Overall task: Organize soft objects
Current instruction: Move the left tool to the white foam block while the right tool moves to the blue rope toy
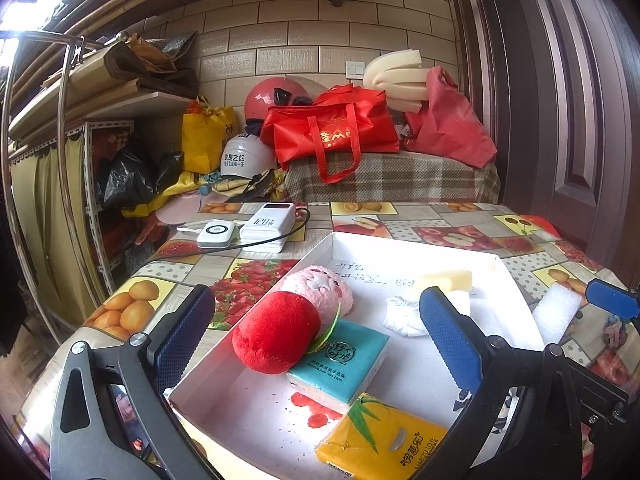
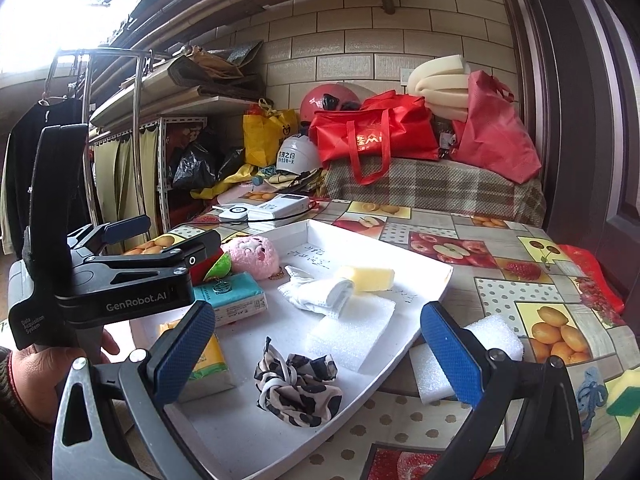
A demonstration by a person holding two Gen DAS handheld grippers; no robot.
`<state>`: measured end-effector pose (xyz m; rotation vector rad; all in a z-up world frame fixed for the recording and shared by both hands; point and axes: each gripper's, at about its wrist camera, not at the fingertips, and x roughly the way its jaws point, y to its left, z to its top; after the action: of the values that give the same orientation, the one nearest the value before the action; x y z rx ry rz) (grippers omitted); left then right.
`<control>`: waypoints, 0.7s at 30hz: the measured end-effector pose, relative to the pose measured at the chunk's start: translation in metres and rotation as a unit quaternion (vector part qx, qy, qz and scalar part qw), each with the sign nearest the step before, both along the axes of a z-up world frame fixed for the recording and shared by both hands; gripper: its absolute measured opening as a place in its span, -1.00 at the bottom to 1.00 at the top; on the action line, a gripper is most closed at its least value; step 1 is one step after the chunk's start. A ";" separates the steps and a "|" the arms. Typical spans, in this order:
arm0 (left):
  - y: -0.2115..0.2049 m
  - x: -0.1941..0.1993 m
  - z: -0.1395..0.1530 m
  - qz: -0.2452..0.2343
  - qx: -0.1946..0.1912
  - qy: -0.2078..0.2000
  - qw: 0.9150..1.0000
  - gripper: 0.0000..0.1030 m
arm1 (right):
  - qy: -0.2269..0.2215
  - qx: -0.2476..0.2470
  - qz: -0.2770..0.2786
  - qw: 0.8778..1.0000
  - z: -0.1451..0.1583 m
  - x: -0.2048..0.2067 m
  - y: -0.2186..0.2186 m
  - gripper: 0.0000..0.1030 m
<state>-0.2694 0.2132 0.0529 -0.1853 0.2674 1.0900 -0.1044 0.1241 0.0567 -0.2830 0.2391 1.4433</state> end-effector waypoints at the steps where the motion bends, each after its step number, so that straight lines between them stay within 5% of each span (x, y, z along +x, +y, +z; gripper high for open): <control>1: -0.003 -0.001 0.001 -0.001 0.002 -0.002 1.000 1.00 | -0.004 0.008 -0.003 1.000 0.001 -0.001 -0.004 0.99; 9: -0.024 0.001 0.003 -0.019 0.018 -0.009 1.000 1.00 | 0.022 0.028 -0.094 0.995 0.005 0.021 -0.024 0.99; 15: -0.035 0.008 0.002 -0.050 0.019 -0.003 0.999 1.00 | 0.032 0.077 -0.097 0.992 0.011 0.040 -0.059 0.99; 21: -0.044 0.015 0.002 -0.098 0.015 -0.004 0.995 1.00 | 0.061 0.049 -0.122 0.989 0.010 0.082 -0.099 1.00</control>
<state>-0.2548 0.1688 0.0547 -0.1339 0.2574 0.8987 -0.0225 0.0249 0.0667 -0.0811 0.2907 1.2266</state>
